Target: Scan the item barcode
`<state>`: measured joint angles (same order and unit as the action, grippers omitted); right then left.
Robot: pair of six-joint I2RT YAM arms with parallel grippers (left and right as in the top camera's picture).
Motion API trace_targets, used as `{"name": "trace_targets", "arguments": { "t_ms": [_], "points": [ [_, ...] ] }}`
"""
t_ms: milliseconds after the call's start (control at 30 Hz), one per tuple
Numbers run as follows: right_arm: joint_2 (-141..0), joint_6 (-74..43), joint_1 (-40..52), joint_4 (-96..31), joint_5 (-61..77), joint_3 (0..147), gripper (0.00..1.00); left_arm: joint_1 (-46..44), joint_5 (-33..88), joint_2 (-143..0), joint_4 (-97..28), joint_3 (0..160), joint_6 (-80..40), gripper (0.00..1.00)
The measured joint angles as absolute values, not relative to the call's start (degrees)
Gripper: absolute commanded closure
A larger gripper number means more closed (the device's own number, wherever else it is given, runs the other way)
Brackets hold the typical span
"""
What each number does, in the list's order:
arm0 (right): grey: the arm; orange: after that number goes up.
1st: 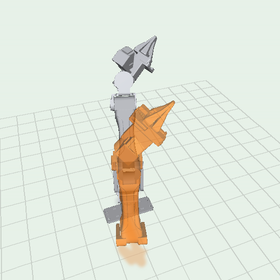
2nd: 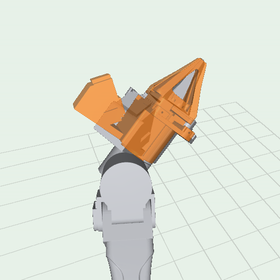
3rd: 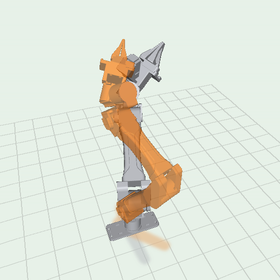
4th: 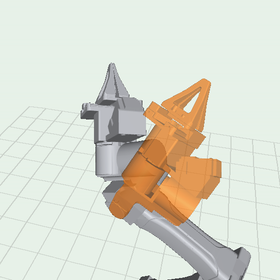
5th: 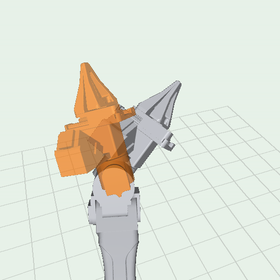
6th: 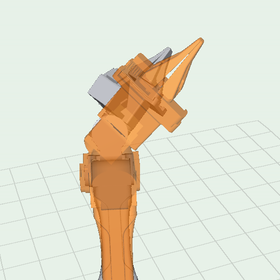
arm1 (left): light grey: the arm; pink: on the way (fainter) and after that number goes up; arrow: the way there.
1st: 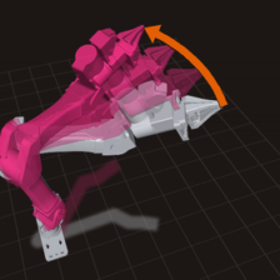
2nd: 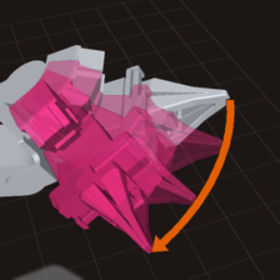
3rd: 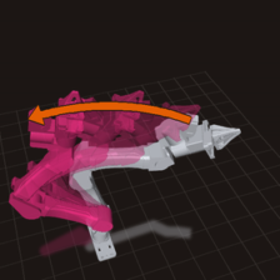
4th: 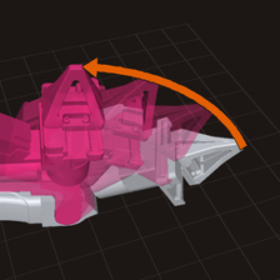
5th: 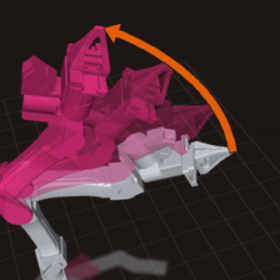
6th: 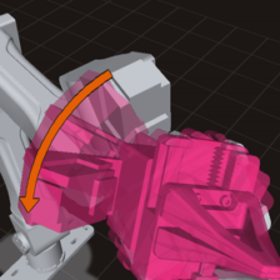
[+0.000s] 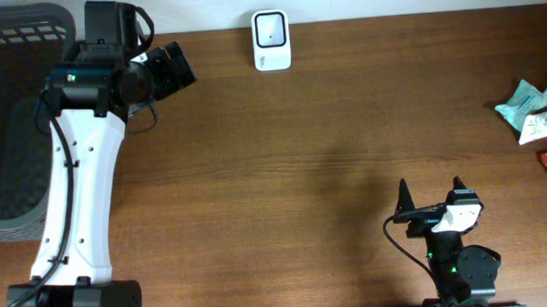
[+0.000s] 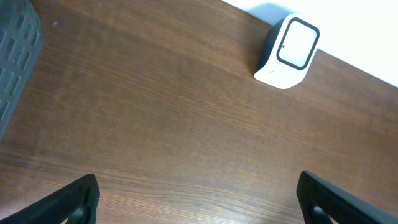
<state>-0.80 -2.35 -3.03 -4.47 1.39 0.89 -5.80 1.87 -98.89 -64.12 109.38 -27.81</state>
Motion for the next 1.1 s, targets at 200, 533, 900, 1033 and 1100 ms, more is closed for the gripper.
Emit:
{"name": "trace_targets", "arguments": {
  "t_ms": [200,533,900,1033,1100],
  "points": [
    [-0.8,-2.35,-3.03,-4.47,1.39,0.89,0.01,-5.8,1.87,-98.89,-66.5,109.38,-27.81,0.01],
    [-0.73,-2.35,-3.03,-4.45,1.37,0.84,0.01,-8.29,1.23,-84.14,-58.39,93.62,-5.23,0.01],
    [-0.54,-2.33,-3.07,-4.38,1.34,0.84,0.01,-8.23,1.04,-32.71,-39.86,46.13,1.08,0.01],
    [-0.54,-2.33,-3.07,-4.43,1.37,0.84,0.01,-8.23,0.97,-21.32,-29.91,31.4,1.15,0.01],
    [-0.54,-2.35,-3.07,-4.38,1.37,0.84,0.01,-8.23,0.75,-16.27,-24.21,25.43,1.58,0.01]
  ]
}}
